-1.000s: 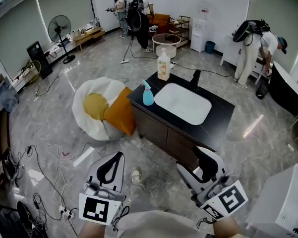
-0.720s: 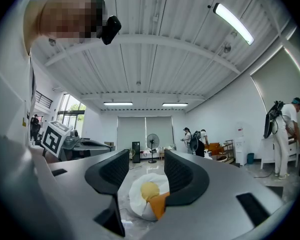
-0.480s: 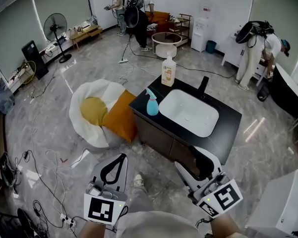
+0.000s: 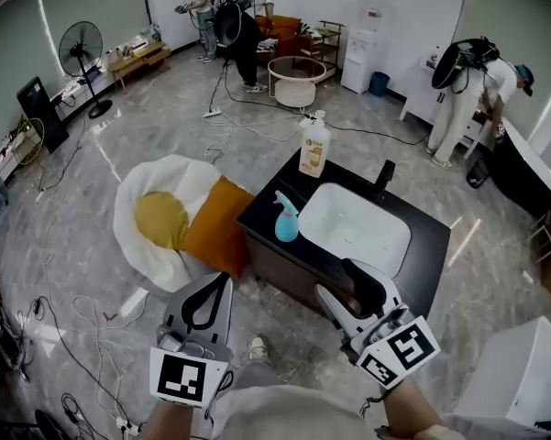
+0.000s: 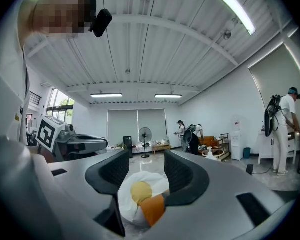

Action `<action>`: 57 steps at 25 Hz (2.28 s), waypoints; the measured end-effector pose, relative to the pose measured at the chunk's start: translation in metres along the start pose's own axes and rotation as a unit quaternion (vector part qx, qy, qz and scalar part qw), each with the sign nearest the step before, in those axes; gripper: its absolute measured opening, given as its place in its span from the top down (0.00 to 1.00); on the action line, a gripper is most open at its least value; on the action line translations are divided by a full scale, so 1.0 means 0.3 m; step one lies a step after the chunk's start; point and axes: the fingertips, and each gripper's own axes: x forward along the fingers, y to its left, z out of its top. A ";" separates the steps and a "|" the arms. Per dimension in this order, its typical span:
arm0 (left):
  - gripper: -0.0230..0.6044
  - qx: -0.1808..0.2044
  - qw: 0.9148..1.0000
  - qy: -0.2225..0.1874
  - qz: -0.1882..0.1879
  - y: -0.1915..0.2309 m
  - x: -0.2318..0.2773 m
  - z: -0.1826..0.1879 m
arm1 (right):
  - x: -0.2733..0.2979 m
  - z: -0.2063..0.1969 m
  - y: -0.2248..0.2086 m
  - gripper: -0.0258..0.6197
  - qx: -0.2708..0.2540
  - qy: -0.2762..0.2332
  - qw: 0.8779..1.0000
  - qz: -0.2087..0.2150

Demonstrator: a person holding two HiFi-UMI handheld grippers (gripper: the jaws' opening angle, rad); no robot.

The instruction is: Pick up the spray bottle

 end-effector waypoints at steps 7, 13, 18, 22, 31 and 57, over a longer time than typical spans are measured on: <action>0.94 -0.012 0.999 0.007 -0.034 0.208 0.213 -0.061 | 0.288 0.022 -0.085 0.59 -0.014 0.013 1.000 -0.013; 0.94 -0.022 0.998 0.012 -0.061 0.340 0.360 -0.115 | 0.491 0.036 -0.139 0.58 -0.022 0.019 0.999 -0.017; 0.94 -0.015 0.997 0.021 -0.076 0.397 0.442 -0.154 | 0.590 0.014 -0.199 0.58 -0.019 0.027 0.999 -0.027; 0.94 -0.018 0.996 0.027 -0.083 0.403 0.490 -0.170 | 0.623 -0.033 -0.238 0.57 -0.016 0.048 0.998 -0.027; 0.94 -0.031 0.996 0.040 -0.078 0.382 0.579 -0.175 | 0.645 -0.130 -0.351 0.56 0.003 0.078 0.997 -0.024; 0.94 -0.045 0.976 0.179 -0.113 0.210 0.839 -0.670 | 0.840 -0.689 -0.619 0.51 0.036 0.193 0.980 -0.018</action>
